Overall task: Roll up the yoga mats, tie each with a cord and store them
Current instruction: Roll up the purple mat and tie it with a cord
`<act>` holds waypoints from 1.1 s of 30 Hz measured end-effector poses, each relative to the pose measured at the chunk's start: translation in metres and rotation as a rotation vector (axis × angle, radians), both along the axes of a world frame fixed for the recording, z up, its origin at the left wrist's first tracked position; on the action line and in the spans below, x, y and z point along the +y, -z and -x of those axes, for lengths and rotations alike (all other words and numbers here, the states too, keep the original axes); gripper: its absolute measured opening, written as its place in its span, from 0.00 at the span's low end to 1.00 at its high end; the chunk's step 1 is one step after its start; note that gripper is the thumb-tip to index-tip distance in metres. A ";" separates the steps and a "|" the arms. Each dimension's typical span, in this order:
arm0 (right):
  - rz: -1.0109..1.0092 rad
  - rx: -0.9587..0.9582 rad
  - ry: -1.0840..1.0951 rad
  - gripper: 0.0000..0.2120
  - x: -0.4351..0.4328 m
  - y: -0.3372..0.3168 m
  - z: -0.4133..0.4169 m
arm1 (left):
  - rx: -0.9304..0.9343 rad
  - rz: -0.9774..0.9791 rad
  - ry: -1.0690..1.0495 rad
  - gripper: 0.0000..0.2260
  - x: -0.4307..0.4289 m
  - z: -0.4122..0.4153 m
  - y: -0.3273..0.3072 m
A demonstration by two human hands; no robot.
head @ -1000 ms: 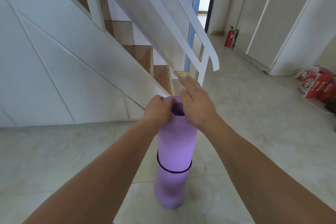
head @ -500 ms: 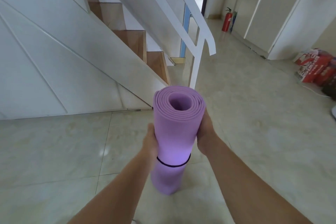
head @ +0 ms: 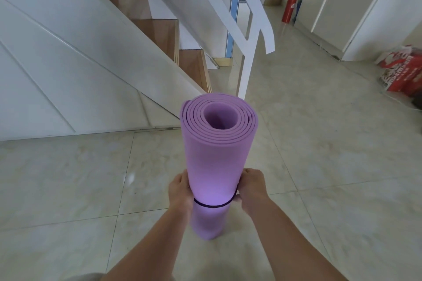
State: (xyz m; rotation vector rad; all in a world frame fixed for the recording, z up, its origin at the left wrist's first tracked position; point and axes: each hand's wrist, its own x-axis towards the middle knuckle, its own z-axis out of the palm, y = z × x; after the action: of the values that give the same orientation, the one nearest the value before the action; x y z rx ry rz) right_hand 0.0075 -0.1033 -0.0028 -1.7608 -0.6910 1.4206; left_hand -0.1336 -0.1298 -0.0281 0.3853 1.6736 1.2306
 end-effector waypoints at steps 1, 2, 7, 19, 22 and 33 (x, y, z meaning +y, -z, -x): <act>0.013 0.010 0.000 0.05 0.001 0.000 0.000 | 0.046 0.020 0.017 0.16 0.002 0.003 -0.001; 0.039 0.021 0.002 0.05 0.001 -0.002 -0.001 | 0.078 0.060 0.039 0.16 0.004 0.006 -0.004; 0.114 0.120 -0.117 0.15 0.000 -0.036 -0.009 | -0.013 0.195 0.193 0.06 0.009 0.019 -0.064; -0.221 -0.201 -0.565 0.18 -0.012 -0.196 -0.002 | 0.121 -0.060 0.550 0.21 -0.010 0.024 -0.221; -0.213 -0.241 -0.536 0.18 0.013 -0.196 0.008 | 0.173 -0.024 0.521 0.18 0.014 0.028 -0.222; -0.073 -0.172 -0.730 0.15 0.105 -0.263 0.081 | 0.082 0.083 0.312 0.08 0.084 0.092 -0.297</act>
State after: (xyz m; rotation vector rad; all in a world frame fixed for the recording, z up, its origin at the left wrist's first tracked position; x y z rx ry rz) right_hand -0.0735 0.0017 0.2598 -1.6543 -1.5710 1.6732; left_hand -0.2251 -0.0454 0.2684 0.6269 1.6543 0.9232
